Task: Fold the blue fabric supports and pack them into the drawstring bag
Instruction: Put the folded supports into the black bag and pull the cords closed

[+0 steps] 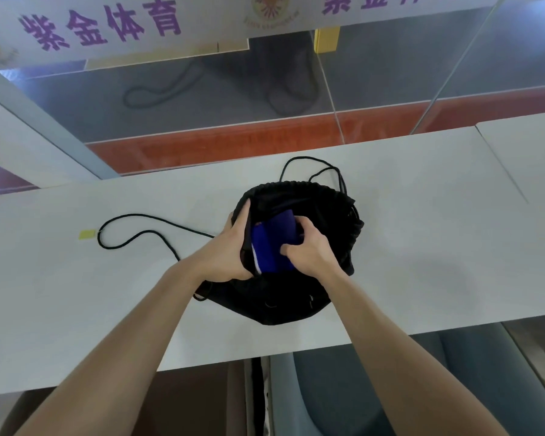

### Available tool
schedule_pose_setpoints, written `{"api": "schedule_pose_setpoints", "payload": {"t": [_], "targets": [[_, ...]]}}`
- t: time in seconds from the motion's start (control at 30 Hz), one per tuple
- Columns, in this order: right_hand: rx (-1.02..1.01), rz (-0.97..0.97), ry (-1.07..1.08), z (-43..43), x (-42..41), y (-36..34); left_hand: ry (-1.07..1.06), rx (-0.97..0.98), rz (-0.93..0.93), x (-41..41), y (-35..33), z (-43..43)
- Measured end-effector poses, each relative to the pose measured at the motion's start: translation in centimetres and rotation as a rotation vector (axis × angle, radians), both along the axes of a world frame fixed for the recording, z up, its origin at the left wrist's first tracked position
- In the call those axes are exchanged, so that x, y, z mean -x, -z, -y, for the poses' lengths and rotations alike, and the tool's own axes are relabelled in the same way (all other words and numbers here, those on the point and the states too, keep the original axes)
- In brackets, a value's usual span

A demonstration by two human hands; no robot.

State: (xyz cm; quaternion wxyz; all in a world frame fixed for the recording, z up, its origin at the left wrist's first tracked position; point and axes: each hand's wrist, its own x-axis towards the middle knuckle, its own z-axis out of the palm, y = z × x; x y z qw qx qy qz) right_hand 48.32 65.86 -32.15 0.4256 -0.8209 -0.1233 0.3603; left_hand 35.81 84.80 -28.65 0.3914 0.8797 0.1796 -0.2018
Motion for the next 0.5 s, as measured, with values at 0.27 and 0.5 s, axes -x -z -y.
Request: {"api": "schedule_pose_setpoints", "payload": {"t": [0.27,0.5], "targets": [[0.113,0.040,-0.150,-0.8,1.8,1.3,0.078,-0.650,-0.055,1.0,-0.9,2.5],[0.160,0.306,-0.196,1.3,1.9,-0.6,0.177,-0.471,0.204,-0.2,0.0,5.2]]}}
